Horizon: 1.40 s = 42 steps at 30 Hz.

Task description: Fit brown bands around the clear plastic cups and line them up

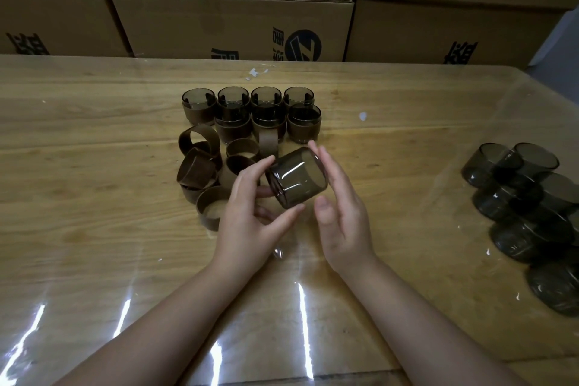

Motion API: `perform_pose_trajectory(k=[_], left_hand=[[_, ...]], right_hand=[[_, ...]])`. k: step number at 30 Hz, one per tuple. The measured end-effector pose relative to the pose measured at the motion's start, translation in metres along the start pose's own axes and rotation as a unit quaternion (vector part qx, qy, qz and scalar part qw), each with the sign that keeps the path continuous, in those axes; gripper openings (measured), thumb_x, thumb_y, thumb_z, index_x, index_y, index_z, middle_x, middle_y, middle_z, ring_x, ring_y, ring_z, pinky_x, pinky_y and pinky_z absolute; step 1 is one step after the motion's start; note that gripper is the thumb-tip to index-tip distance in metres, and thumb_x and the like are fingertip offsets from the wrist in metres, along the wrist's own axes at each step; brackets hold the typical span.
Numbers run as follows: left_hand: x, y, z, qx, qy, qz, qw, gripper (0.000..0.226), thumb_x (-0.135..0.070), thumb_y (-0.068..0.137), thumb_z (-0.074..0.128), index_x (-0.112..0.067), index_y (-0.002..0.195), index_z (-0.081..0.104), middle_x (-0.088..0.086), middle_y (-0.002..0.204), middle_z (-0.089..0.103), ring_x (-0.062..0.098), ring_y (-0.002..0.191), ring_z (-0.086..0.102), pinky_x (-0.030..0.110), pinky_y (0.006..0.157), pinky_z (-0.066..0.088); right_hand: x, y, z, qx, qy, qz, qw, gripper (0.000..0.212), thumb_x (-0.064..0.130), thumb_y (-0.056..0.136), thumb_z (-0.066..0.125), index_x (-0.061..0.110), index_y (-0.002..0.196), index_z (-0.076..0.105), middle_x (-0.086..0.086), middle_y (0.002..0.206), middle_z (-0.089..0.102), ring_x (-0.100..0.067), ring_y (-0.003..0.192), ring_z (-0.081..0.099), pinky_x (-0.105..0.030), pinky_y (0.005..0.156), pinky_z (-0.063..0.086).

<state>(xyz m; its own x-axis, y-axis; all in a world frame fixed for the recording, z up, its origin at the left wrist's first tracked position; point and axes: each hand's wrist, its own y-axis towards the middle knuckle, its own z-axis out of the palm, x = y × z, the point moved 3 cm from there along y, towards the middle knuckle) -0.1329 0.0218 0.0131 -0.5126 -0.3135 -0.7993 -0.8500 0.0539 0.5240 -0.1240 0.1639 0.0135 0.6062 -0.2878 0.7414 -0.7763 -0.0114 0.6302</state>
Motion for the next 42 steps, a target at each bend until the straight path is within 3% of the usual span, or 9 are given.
perform_pose_trajectory(k=[6, 10, 13, 17, 21, 25, 30, 37, 42], left_hand=[[-0.003, -0.001, 0.002, 0.014, -0.054, 0.001, 0.998, 0.072, -0.025, 0.071, 0.077, -0.043, 0.129, 0.038, -0.011, 0.126, 0.049, 0.002, 0.097, 0.064, 0.010, 0.068, 0.049], [-0.002, -0.002, 0.000, -0.017, -0.083, -0.008, 0.996, 0.073, -0.020, 0.072, 0.075, -0.036, 0.129, 0.035, -0.013, 0.126, 0.046, 0.000, 0.095, 0.064, 0.011, 0.072, 0.050], [-0.001, -0.001, -0.003, -0.052, -0.104, -0.023, 0.993, 0.070, -0.019, 0.071, 0.074, -0.035, 0.127, 0.034, -0.012, 0.125, 0.047, 0.000, 0.098, 0.064, 0.012, 0.073, 0.051], [0.001, 0.001, -0.004, -0.090, -0.121, -0.031, 0.988, 0.069, -0.017, 0.072, 0.077, -0.035, 0.123, 0.033, -0.008, 0.124, 0.046, -0.001, 0.096, 0.063, 0.012, 0.072, 0.050], [0.002, 0.001, -0.003, -0.088, -0.070, -0.022, 0.993, 0.069, -0.024, 0.072, 0.073, -0.037, 0.125, 0.031, 0.012, 0.129, 0.042, 0.016, 0.093, 0.062, 0.011, 0.071, 0.049], [0.007, 0.001, 0.000, -0.058, -0.045, -0.022, 0.997, 0.074, -0.014, 0.074, 0.077, -0.039, 0.127, 0.032, -0.005, 0.126, 0.040, 0.015, 0.093, 0.061, 0.013, 0.072, 0.051], [0.006, 0.001, 0.003, -0.010, -0.032, -0.015, 0.999, 0.071, -0.033, 0.075, 0.072, -0.042, 0.133, 0.031, -0.015, 0.126, 0.041, 0.006, 0.096, 0.062, 0.012, 0.073, 0.050], [0.003, -0.002, 0.006, 0.052, -0.020, 0.003, 0.998, 0.071, -0.035, 0.079, 0.070, -0.042, 0.136, 0.029, -0.006, 0.132, 0.046, 0.001, 0.098, 0.059, 0.009, 0.076, 0.046], [0.003, -0.003, 0.004, 0.047, -0.060, -0.010, 0.997, 0.070, -0.043, 0.079, 0.063, -0.040, 0.139, 0.027, 0.005, 0.136, 0.047, 0.010, 0.104, 0.062, 0.013, 0.079, 0.047]], right_hand=[[-0.004, 0.000, -0.001, 0.000, 0.014, 0.045, 0.999, 0.055, 0.040, 0.098, 0.036, 0.013, 0.146, 0.032, -0.003, 0.148, 0.045, -0.013, 0.138, 0.041, -0.036, 0.112, 0.037], [-0.005, -0.001, 0.001, 0.006, 0.011, 0.045, 0.999, 0.050, 0.037, 0.098, 0.036, 0.016, 0.143, 0.034, 0.013, 0.143, 0.044, -0.002, 0.135, 0.042, -0.018, 0.108, 0.034], [-0.004, -0.001, 0.001, 0.011, 0.010, 0.036, 0.999, 0.047, 0.042, 0.100, 0.036, 0.020, 0.142, 0.035, 0.020, 0.141, 0.042, 0.000, 0.135, 0.042, -0.016, 0.108, 0.033], [-0.001, -0.001, 0.001, 0.013, 0.008, 0.018, 1.000, 0.055, 0.052, 0.101, 0.031, 0.015, 0.141, 0.038, 0.012, 0.142, 0.047, -0.007, 0.135, 0.044, -0.022, 0.109, 0.035], [0.004, -0.001, -0.001, -0.002, 0.008, -0.010, 1.000, 0.053, 0.048, 0.103, 0.031, 0.011, 0.139, 0.042, 0.004, 0.141, 0.050, -0.012, 0.134, 0.047, -0.023, 0.108, 0.037], [0.006, -0.001, -0.002, -0.009, 0.008, -0.025, 1.000, 0.057, 0.044, 0.103, 0.031, 0.001, 0.139, 0.042, -0.010, 0.142, 0.050, -0.019, 0.135, 0.047, -0.031, 0.109, 0.038], [0.003, 0.000, -0.002, -0.006, 0.017, -0.015, 1.000, 0.053, 0.036, 0.102, 0.035, 0.001, 0.142, 0.036, -0.011, 0.147, 0.045, -0.020, 0.139, 0.042, -0.033, 0.112, 0.035], [-0.006, 0.000, -0.001, -0.003, 0.013, 0.053, 0.999, 0.052, 0.035, 0.099, 0.036, 0.014, 0.146, 0.033, -0.002, 0.152, 0.041, -0.012, 0.141, 0.036, -0.034, 0.115, 0.033], [-0.008, 0.000, 0.001, 0.014, 0.009, 0.078, 0.997, 0.047, 0.039, 0.097, 0.037, 0.028, 0.143, 0.033, -0.002, 0.149, 0.046, -0.010, 0.138, 0.040, -0.032, 0.113, 0.036]])
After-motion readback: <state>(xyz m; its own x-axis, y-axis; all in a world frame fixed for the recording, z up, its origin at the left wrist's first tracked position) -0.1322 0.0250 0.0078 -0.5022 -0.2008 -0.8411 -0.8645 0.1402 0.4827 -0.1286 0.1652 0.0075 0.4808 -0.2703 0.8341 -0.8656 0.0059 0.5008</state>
